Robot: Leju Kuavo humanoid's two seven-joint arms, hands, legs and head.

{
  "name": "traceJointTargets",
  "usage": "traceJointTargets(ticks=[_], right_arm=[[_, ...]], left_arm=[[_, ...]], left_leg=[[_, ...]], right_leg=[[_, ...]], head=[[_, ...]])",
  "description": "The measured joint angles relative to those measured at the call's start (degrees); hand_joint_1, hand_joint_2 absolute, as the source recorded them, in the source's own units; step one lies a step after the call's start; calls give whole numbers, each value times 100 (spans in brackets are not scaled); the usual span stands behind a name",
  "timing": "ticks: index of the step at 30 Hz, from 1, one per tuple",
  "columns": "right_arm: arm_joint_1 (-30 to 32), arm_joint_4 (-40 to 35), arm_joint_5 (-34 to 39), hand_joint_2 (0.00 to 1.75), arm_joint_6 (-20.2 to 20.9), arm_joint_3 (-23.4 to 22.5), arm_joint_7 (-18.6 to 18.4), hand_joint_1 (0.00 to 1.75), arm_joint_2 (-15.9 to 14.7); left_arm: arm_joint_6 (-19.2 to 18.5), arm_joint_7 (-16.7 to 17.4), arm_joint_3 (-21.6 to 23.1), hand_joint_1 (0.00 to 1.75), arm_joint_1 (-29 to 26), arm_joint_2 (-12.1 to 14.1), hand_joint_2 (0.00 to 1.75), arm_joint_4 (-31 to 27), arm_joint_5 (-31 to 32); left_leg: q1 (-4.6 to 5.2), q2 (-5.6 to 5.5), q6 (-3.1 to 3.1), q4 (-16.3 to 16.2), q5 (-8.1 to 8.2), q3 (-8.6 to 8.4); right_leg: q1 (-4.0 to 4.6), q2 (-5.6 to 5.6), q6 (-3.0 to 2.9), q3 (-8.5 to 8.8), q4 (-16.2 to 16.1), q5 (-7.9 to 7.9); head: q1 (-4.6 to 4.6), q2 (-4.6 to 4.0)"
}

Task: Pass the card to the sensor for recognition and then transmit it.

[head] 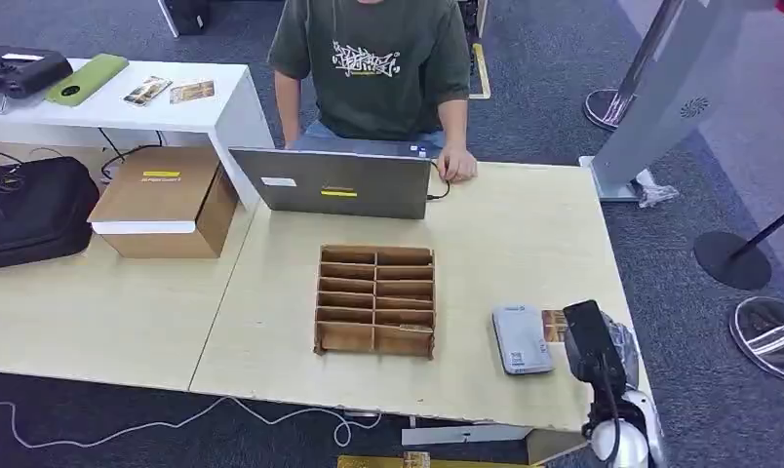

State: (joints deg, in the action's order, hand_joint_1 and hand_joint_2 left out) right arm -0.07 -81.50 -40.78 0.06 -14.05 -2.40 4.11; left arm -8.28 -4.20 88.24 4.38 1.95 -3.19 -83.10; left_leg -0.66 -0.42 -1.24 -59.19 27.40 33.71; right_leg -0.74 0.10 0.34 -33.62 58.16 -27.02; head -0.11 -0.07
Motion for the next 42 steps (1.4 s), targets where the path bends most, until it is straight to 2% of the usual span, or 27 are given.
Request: traceJointTargets(ticks=[6, 21, 31, 38, 42], right_arm=[[-621, 923, -4, 175, -203, 17, 89, 175, 0], [-888, 1470, -4, 175, -236, 52, 63, 175, 0], [-1059, 1794, -182, 175, 75, 175, -199, 175, -26], [-1231, 1921, -264, 175, 463, 282, -481, 175, -216], [-1252, 1940, -302, 175, 536, 293, -538, 175, -295]], left_arm=[[9, 9, 0, 0, 45, 22, 0, -2, 107], [9, 7, 0, 0, 49, 55, 0, -2, 105], [22, 7, 2, 0, 45, 59, 0, -2, 118], [48, 7, 2, 0, 44, 61, 0, 0, 205], [50, 7, 2, 0, 43, 61, 0, -2, 223]], left_leg=[[1, 5, 5, -1, -8, -4], [1, 5, 5, -1, -6, -2], [1, 6, 6, -1, -7, -6], [1, 7, 6, -1, -7, -15], [1, 7, 6, -1, -6, -21]], right_leg=[[-1, 1, -1, 3, 0, 5], [-1, 1, -1, 2, 0, 3], [-1, 2, -1, 3, 0, 4], [0, 3, 0, 11, -2, 4], [0, 2, 0, 19, -3, 4]], head=[[2, 0], [0, 0], [2, 0], [2, 0], [2, 0]])
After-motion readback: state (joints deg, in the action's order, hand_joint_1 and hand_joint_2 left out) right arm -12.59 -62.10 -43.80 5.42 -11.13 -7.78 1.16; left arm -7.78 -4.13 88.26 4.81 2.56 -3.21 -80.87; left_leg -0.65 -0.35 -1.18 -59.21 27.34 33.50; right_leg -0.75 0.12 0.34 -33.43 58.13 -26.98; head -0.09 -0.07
